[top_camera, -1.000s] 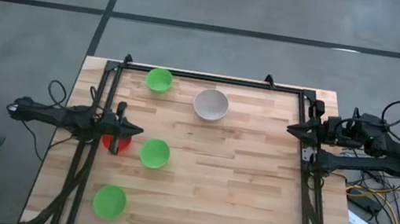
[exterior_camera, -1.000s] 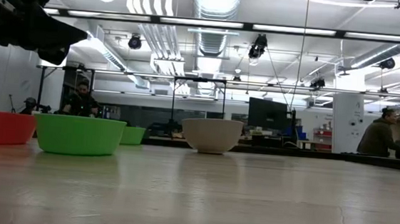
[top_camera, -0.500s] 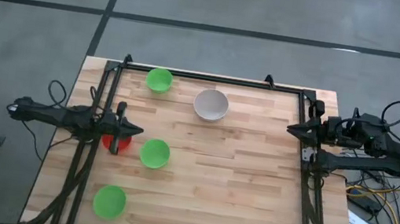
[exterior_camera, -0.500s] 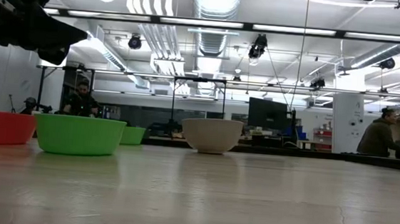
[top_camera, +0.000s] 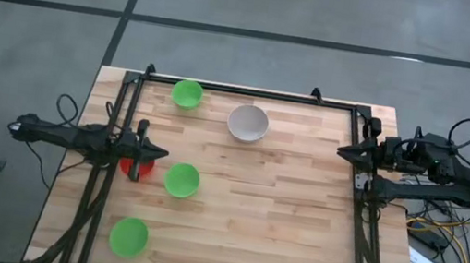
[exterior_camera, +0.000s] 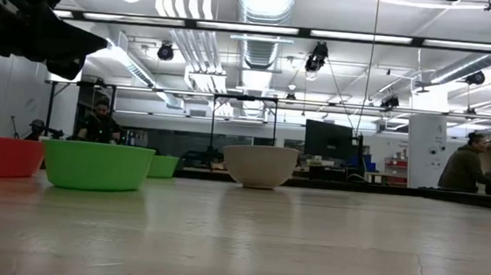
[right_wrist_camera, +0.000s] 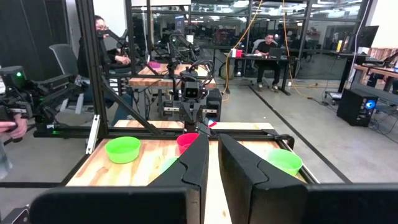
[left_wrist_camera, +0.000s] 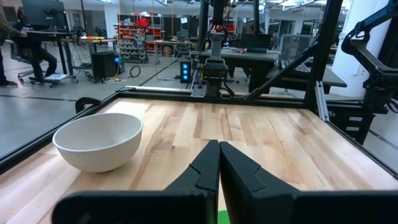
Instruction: Nest bowls inside each other
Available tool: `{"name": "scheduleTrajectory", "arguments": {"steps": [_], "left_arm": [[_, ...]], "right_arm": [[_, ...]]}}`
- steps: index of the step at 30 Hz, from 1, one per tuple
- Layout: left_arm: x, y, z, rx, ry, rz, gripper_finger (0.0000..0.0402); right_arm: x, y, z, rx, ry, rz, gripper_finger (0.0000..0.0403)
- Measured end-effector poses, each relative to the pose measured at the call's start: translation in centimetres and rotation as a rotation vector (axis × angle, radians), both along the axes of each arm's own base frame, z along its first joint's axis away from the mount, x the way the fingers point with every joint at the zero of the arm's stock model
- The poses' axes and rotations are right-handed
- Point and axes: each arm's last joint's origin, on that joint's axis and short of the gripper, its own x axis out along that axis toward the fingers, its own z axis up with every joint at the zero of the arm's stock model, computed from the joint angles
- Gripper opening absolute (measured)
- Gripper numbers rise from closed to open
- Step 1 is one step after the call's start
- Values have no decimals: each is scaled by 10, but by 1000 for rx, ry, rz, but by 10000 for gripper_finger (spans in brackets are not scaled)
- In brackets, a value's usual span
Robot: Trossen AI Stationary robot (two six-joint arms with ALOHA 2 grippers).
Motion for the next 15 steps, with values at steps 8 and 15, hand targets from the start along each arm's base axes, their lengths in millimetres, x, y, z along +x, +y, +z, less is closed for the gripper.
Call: {"name": "scheduleTrajectory", "arguments": {"steps": [8,15], "left_arm": [[0,0,0,-11,-4,-6,14],[1,0,-1,-36,4,-4,14]], "right_arm": [[0,0,0,0,0,0,34],[0,0,0,0,0,0,34]]}}
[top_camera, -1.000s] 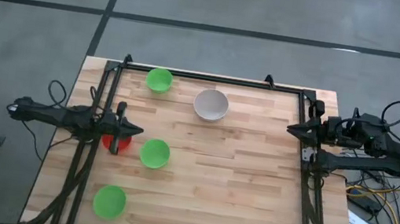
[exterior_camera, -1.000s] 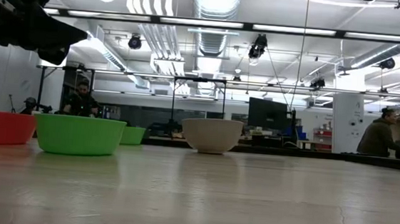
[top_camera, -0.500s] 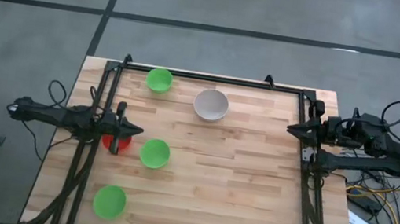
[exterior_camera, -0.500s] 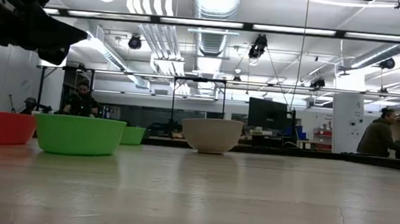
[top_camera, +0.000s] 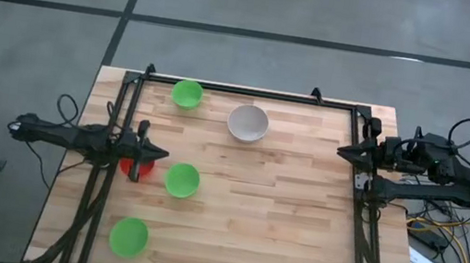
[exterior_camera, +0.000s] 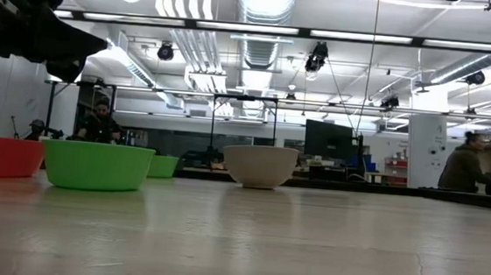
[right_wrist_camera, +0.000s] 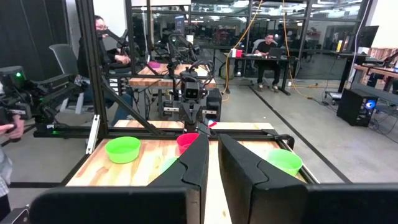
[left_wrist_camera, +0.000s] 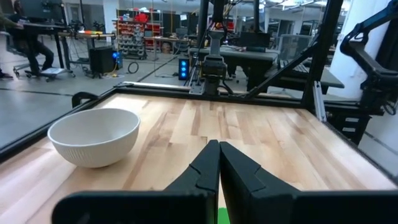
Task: Nest bowls inside each other
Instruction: Stack the top green bowl on the white bowl
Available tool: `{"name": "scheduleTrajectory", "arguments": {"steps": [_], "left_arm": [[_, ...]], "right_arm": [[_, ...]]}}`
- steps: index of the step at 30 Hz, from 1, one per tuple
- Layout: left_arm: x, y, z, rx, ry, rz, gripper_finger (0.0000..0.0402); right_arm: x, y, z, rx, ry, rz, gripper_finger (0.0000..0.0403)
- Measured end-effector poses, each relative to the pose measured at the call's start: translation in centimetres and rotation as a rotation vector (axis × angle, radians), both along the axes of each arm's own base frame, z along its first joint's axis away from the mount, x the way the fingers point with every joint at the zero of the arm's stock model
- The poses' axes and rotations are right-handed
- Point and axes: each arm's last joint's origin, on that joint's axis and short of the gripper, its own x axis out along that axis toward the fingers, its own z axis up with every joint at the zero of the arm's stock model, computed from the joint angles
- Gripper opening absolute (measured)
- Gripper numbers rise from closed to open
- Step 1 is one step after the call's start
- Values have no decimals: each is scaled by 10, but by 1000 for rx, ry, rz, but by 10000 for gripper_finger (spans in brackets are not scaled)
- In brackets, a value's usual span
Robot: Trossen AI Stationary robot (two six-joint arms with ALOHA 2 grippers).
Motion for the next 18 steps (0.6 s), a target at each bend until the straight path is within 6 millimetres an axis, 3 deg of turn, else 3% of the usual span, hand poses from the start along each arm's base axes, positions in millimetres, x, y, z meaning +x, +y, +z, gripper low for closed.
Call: {"name": "scheduleTrajectory", "arguments": {"steps": [7,18], "left_arm": [[0,0,0,-83,-4,6,14],[-1,2,3,-62,4,84,14]], "right_arm": [[0,0,0,0,0,0,34],[0,0,0,0,0,0,34]]}}
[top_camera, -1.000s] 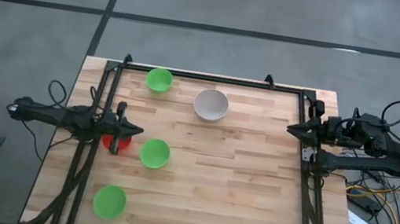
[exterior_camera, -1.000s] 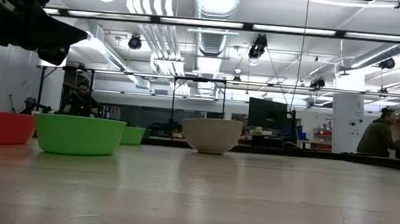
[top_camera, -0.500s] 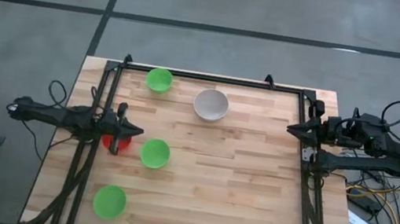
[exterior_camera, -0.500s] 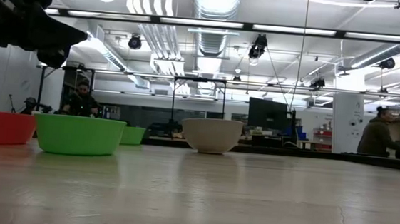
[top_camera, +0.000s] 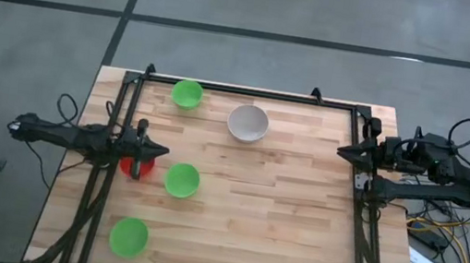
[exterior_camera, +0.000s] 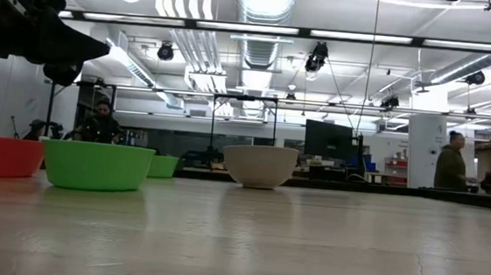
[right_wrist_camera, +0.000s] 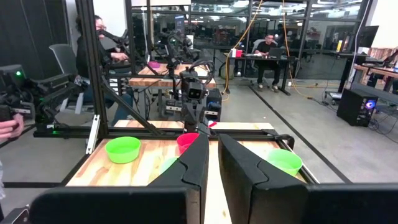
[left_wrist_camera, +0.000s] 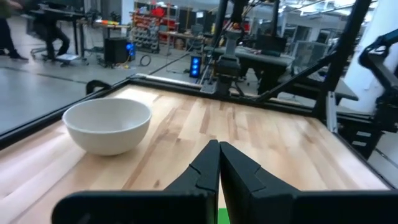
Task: Nest bowls inside each other
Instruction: Stack the top green bowl on the white bowl
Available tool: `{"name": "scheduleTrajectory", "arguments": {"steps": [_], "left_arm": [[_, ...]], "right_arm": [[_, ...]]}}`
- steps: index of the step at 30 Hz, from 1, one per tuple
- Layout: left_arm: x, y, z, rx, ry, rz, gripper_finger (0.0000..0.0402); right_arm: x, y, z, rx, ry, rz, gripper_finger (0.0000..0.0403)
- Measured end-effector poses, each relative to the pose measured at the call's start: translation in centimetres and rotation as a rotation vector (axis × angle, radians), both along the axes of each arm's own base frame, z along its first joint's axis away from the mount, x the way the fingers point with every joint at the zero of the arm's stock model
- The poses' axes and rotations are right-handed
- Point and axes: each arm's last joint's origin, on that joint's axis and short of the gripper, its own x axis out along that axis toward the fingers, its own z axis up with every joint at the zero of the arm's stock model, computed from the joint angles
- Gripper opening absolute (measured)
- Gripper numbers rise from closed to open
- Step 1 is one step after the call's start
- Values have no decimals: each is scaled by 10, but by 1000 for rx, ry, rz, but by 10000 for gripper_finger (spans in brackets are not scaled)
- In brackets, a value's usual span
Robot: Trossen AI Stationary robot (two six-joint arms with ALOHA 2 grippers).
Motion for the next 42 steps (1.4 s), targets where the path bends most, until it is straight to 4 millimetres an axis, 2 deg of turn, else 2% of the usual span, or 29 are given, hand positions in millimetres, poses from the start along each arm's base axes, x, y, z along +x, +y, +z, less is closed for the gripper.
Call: {"name": "scheduleTrajectory", "arguments": {"steps": [10,21,36,42], "left_arm": [[-5,2,21,-23,54,51,14],[1,3,49,-54,84,138,14],[15,10,120,-80,266,288,14],[21,14,138,-87,266,295,14]], "right_arm": [[0,0,0,0,0,0,34],[0,0,0,0,0,0,34],[0,0,0,0,0,0,34],[0,0,0,0,0,0,34]]}}
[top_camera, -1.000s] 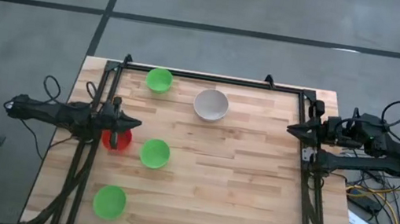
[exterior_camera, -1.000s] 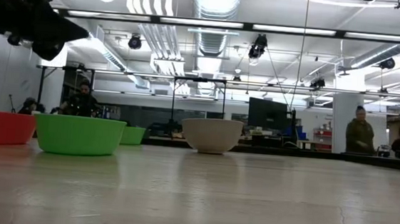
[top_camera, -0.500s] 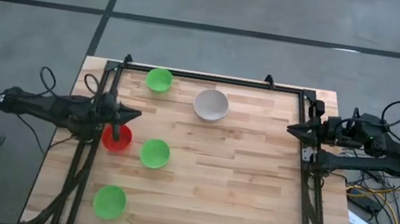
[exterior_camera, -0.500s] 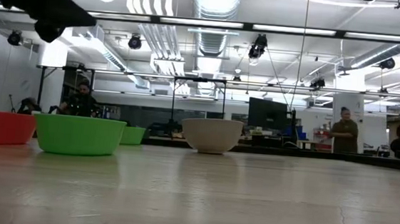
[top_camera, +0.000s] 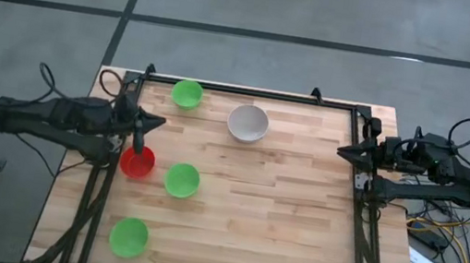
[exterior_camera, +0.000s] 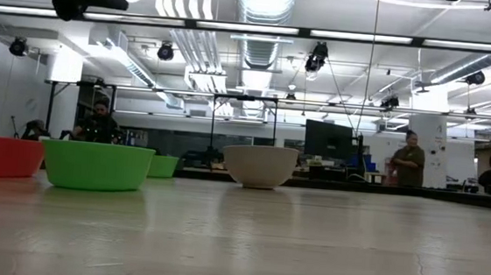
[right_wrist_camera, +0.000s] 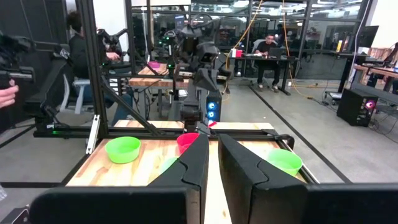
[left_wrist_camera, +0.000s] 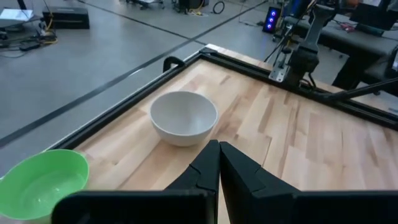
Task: Nest bowls inside each other
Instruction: Stack the top green bowl on the white bowl
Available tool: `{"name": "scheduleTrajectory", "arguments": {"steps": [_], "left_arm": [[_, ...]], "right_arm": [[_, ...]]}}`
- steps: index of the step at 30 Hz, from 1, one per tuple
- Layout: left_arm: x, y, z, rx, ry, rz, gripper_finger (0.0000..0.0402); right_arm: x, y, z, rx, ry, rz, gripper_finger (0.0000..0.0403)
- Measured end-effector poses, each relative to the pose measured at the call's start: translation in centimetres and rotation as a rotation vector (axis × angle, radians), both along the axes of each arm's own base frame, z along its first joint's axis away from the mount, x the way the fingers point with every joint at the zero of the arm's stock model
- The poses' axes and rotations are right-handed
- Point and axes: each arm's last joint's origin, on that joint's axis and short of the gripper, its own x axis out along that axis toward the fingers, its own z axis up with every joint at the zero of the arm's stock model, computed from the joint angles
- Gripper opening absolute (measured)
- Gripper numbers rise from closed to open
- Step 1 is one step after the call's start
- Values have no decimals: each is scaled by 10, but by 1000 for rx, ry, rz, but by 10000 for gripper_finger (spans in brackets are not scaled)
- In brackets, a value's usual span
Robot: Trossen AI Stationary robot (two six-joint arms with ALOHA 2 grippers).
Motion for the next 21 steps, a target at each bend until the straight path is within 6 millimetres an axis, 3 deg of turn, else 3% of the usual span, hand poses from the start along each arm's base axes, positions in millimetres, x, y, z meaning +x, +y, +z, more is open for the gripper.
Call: {"name": "scheduleTrajectory", "arguments": {"steps": [9,21], "left_arm": [[9,13,-1,-48,37,-18,14],[15,43,-6,-145,57,99,14]], "right_arm": [[0,0,0,0,0,0,34],[0,0,0,0,0,0,34]]}}
